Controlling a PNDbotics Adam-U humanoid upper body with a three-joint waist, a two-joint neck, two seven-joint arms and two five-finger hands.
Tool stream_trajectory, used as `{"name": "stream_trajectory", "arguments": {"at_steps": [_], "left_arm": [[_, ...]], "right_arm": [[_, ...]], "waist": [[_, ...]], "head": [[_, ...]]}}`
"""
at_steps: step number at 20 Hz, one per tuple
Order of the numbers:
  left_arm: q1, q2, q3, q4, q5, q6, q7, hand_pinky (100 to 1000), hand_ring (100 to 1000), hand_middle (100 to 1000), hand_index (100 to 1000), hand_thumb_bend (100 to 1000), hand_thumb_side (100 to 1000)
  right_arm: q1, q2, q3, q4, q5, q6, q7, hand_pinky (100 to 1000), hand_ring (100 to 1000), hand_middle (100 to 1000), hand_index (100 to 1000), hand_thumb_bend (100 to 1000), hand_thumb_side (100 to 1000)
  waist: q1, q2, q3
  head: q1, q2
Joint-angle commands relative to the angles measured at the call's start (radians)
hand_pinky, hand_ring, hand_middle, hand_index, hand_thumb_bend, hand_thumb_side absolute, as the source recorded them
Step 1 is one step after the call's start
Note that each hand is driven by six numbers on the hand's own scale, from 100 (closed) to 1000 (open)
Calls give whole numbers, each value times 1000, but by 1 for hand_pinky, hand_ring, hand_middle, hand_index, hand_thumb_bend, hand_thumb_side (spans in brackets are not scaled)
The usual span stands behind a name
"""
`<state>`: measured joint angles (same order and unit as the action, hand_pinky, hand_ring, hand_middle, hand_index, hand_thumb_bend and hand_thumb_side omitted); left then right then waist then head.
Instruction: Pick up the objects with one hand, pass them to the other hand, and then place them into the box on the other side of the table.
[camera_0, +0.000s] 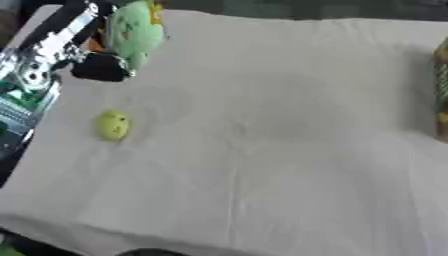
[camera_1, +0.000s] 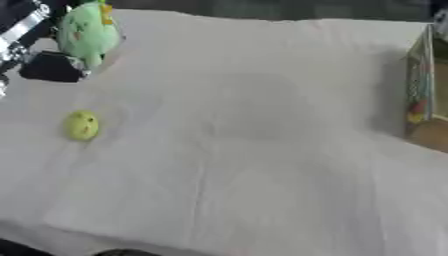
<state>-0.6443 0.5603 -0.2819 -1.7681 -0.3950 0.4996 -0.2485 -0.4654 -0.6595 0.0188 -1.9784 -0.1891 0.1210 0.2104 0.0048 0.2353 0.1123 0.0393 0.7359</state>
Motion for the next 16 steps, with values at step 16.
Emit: {"name": "stream_trajectory", "arguments": {"at_steps": [16], "left_arm": [[56,-267,-24,104,-228,-166,313,602,603,557,597,100,100]], "right_arm": [[-240,66,248,-22,296,140,267,959,983,839,927,100,436]], "waist": [[-26,-39,-23]], "head": [[-13,0]]}}
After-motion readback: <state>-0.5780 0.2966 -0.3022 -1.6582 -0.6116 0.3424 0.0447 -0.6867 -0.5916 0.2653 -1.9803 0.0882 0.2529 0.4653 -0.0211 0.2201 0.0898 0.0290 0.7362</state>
